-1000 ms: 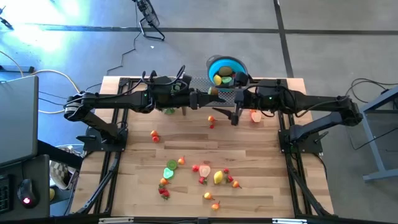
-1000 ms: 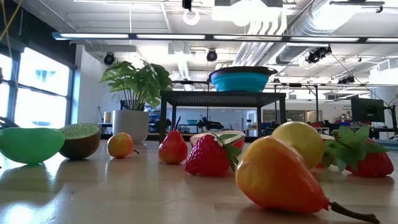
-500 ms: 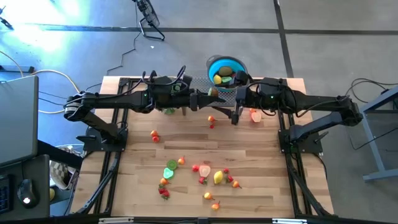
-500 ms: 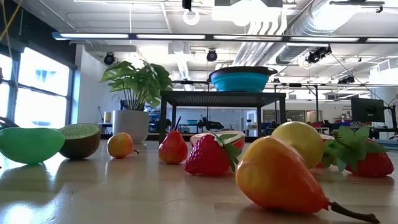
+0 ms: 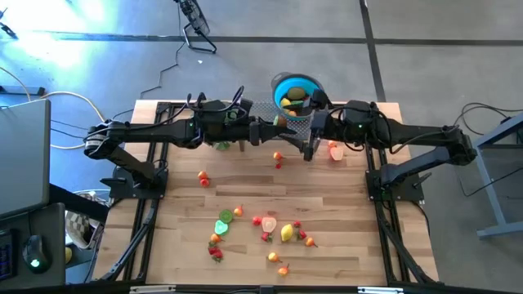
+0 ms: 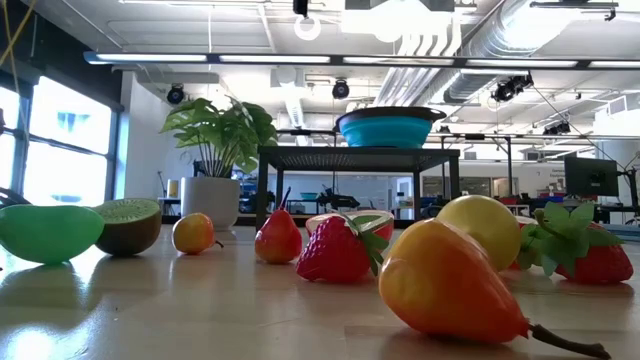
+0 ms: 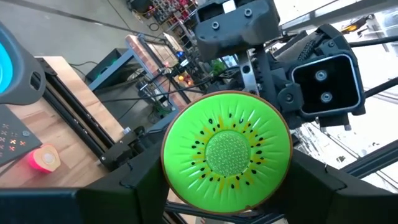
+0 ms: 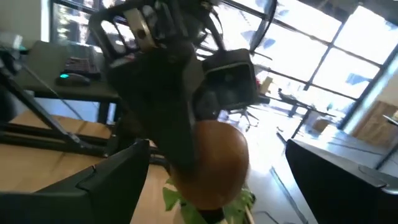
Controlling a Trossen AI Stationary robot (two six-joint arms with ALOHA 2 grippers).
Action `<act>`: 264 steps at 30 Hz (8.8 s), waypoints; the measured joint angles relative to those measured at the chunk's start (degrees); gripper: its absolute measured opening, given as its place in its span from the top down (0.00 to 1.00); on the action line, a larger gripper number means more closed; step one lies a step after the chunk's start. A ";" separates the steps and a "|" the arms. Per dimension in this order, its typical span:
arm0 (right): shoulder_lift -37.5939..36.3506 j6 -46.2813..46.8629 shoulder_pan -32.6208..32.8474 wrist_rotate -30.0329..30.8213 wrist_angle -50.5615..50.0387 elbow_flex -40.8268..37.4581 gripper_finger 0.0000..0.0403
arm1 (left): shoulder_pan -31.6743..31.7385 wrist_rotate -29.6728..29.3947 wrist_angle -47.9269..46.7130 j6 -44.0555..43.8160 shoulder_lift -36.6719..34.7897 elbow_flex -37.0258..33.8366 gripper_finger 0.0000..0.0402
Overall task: Pick & Place Fruit
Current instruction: Put the brown kiwi in the blue bowl on the shelf, then put the red apple in the blue bowl on the shelf
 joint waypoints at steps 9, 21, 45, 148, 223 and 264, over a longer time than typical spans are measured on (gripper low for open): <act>0.59 0.51 0.00 -3.46 -0.72 0.00 0.09 | -0.07 -0.02 0.56 -0.25 0.00 0.00 0.42; 0.57 0.93 0.00 -5.02 -0.81 -0.01 0.09 | -1.53 -2.14 1.73 -0.02 0.00 0.00 0.42; 4.11 0.64 -0.02 -5.88 3.88 -0.02 0.09 | -1.92 -3.85 1.68 1.49 0.02 0.00 0.42; 1.57 0.98 -7.97 2.85 -7.71 -0.02 0.45 | -1.73 -21.48 12.48 31.89 0.02 0.00 0.09; 10.53 6.43 -31.75 -3.31 -15.37 -0.02 0.38 | -1.80 -24.87 8.98 29.88 0.00 0.00 0.09; -14.15 10.70 -27.90 -30.48 -37.42 0.00 0.76 | -7.03 -23.02 -17.99 36.06 -4.72 0.00 0.56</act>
